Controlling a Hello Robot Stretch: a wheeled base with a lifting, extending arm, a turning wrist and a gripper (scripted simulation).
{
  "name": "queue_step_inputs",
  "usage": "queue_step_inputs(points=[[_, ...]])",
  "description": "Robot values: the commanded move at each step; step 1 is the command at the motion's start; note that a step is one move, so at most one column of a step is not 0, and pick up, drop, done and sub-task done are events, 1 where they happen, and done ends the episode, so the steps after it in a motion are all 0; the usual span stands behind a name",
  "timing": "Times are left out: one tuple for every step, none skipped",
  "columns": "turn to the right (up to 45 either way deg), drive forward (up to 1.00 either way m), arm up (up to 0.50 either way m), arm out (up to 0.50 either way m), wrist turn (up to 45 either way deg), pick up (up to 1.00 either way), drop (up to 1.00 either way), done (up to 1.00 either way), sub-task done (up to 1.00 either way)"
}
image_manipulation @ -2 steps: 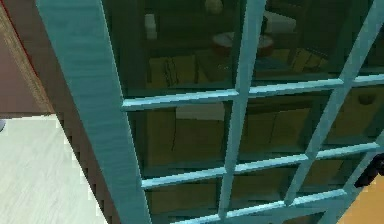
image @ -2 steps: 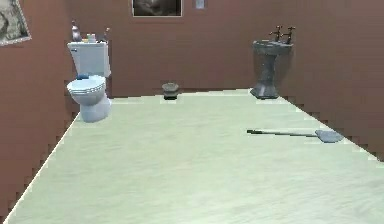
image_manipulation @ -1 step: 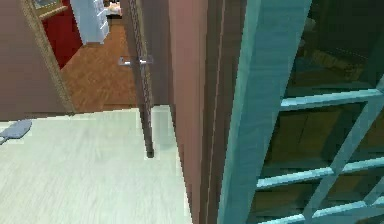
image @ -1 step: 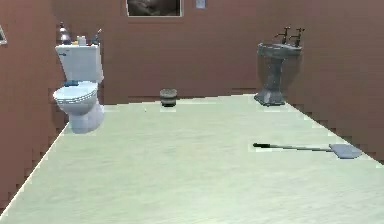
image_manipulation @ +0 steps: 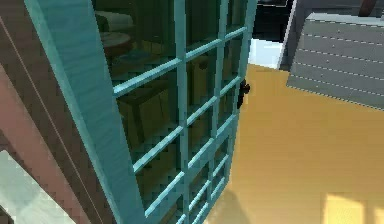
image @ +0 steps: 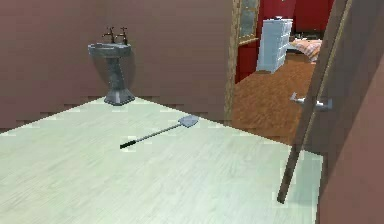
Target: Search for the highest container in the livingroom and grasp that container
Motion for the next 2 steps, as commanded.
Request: queue_step_inputs(points=[[15.0,0.0,0.0,0.0,0.0,0.0,0.0,0.0,0.0],[0.0,1.0,0.0,0.0,0.0,0.0,0.0,0.0,0.0]])
